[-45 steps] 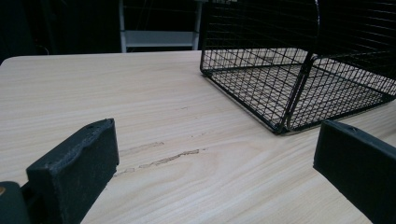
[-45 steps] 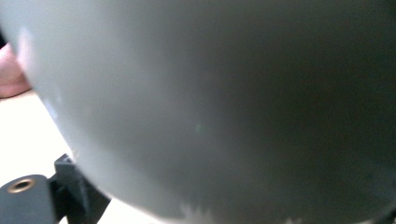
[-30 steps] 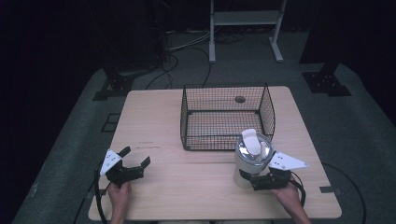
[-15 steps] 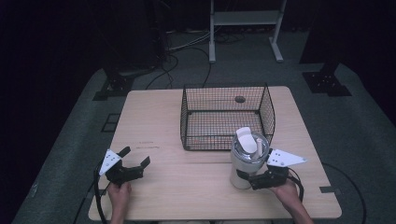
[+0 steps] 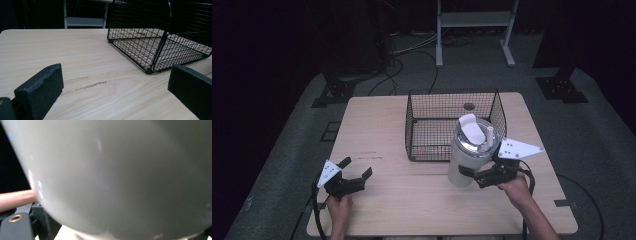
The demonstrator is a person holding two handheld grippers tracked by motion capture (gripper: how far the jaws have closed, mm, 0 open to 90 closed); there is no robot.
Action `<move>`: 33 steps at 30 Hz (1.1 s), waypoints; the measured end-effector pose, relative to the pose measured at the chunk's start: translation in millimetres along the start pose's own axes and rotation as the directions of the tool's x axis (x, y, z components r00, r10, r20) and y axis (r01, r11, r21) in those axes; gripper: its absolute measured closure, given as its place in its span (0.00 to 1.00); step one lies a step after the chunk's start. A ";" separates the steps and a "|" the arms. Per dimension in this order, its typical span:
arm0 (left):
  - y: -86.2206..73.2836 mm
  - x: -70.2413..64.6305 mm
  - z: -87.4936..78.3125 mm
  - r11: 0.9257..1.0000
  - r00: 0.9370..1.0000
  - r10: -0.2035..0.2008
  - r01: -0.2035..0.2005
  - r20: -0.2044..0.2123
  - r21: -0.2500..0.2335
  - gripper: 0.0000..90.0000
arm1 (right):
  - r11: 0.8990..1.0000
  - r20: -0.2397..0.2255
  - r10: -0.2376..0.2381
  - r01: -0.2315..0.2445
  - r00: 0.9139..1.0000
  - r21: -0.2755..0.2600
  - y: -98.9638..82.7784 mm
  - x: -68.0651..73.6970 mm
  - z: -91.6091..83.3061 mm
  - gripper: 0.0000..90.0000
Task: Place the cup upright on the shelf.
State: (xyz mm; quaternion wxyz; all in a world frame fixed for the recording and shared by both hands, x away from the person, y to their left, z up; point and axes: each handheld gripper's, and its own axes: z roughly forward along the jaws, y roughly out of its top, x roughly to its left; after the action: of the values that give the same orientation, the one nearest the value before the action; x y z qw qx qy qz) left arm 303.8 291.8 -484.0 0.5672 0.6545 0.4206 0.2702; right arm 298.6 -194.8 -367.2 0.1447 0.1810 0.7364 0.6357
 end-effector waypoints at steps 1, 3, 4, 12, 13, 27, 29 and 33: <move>-0.1 0.3 0.0 1.000 1.000 0.000 0.000 0.000 -0.002 0.00 | 1.000 0.000 0.000 0.000 1.000 0.000 0.0 0.0 0.0 0.10; -0.1 0.6 -0.2 1.000 1.000 -0.004 0.004 0.000 -0.002 0.00 | 1.000 -0.019 -0.011 0.011 1.000 -0.007 12.2 -2.5 4.5 0.10; -0.2 0.6 -0.1 1.000 1.000 -0.006 0.006 0.001 -0.006 0.00 | 1.000 -0.029 -0.017 0.017 0.999 -0.007 23.3 -6.2 10.2 0.10; -0.3 1.0 -0.6 1.000 1.000 0.001 -0.001 0.004 -0.006 0.00 | 1.000 -0.034 -0.028 0.029 0.999 0.010 53.7 -28.5 37.8 0.10; -0.3 1.0 -0.7 1.000 1.000 0.001 -0.001 0.005 -0.006 0.00 | 1.000 -0.030 -0.028 0.029 0.999 0.012 56.2 -32.1 41.7 0.10; -0.6 1.5 -1.0 1.000 1.000 -0.002 0.002 0.008 -0.015 0.00 | 0.998 -0.011 -0.012 0.012 1.000 0.064 71.6 -84.9 93.4 0.10; -0.6 1.9 -1.3 1.000 1.000 -0.002 0.002 0.008 -0.013 0.00 | 0.998 -0.011 0.000 0.001 1.000 0.066 69.9 -91.7 100.8 0.10; -0.6 1.9 -2.0 1.000 1.000 -0.009 0.009 0.009 -0.014 0.00 | 0.997 -0.006 0.007 -0.007 1.000 0.082 63.4 -105.9 118.5 0.10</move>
State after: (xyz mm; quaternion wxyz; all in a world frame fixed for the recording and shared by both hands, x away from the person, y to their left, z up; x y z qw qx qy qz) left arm 302.9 294.5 -484.4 0.5749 0.6497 0.4192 0.2678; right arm 450.9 -129.7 -324.1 0.1324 0.1872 0.7615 0.6062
